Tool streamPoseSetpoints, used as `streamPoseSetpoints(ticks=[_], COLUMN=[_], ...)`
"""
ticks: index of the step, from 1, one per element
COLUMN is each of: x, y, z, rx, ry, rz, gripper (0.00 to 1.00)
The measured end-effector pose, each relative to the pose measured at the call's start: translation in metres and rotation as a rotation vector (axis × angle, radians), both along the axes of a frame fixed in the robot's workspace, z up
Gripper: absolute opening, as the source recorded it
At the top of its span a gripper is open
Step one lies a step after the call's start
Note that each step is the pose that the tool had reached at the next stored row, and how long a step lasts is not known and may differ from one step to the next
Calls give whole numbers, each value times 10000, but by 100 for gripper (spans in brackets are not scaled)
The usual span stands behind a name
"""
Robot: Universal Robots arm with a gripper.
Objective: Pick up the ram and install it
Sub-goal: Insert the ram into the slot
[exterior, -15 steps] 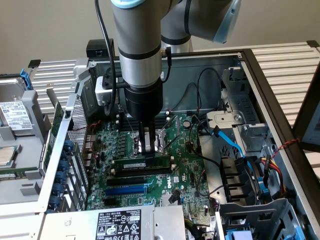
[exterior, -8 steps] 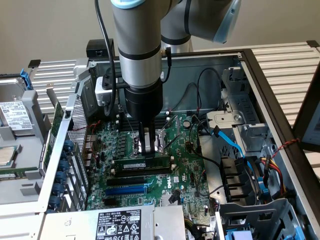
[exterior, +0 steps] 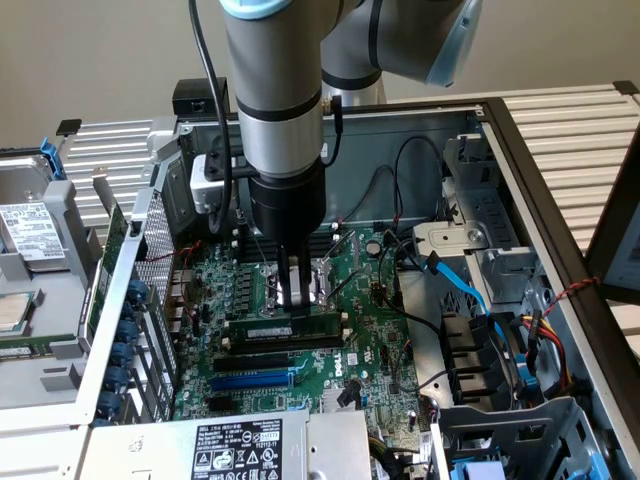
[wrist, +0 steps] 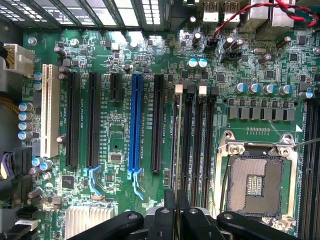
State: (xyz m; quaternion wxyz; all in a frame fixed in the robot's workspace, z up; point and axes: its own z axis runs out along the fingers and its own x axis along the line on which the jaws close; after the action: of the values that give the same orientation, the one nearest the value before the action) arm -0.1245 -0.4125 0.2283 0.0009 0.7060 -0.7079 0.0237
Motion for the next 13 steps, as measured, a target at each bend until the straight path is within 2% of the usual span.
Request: streamPoseSetpoints(ticks=[7, 13], x=[-3, -3], y=[1, 1], z=[-19, -15], rx=[-1, 2], ry=[-83, -90], rz=[-1, 0], gripper=[13, 13])
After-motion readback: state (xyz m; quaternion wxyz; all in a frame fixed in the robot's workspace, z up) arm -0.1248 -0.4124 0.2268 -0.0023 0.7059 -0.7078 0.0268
